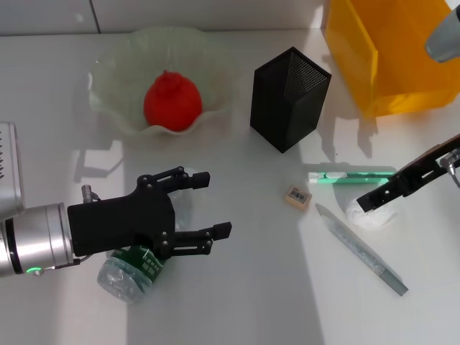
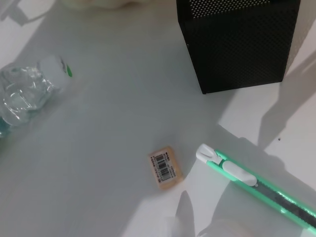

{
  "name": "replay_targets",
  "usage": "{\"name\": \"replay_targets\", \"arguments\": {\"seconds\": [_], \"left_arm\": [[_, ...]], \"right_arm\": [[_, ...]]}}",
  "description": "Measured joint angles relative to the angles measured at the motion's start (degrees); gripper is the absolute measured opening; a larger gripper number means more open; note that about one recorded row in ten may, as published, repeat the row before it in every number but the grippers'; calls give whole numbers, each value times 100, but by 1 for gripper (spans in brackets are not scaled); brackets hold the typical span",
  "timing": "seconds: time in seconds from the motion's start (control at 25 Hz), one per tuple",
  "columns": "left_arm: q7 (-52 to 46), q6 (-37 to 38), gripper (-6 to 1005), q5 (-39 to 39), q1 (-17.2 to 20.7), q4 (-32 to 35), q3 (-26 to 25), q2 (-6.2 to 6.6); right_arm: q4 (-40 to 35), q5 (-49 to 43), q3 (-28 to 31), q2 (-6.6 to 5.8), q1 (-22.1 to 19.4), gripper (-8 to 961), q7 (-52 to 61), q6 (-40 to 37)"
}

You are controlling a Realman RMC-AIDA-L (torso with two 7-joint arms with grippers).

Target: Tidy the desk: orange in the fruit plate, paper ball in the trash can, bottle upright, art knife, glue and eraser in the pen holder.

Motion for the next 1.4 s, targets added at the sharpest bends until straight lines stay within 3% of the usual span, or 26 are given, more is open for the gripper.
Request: {"name": "replay_targets", "arguments": {"seconds": [0.6, 0.84, 1.0, 1.12, 1.4], "left_arm": [[17, 6, 863, 0, 46, -10, 16, 0], [13, 10, 863, 0, 61, -9, 17, -1], [11, 13, 863, 0, 63, -8, 17, -1], [6, 13, 863, -1, 63, -8, 17, -1], [0, 13, 863, -1, 44, -8, 17, -1]], "right_arm": [[571, -154, -896, -1, 224, 794, 261, 639], [665, -220, -974, -1, 289, 762, 308, 644], [537, -224, -920, -1, 255, 741, 311, 602], [294, -221, -849, -5, 194, 574, 339, 541], [-1160, -176, 231, -12, -55, 555, 370, 273]]}}
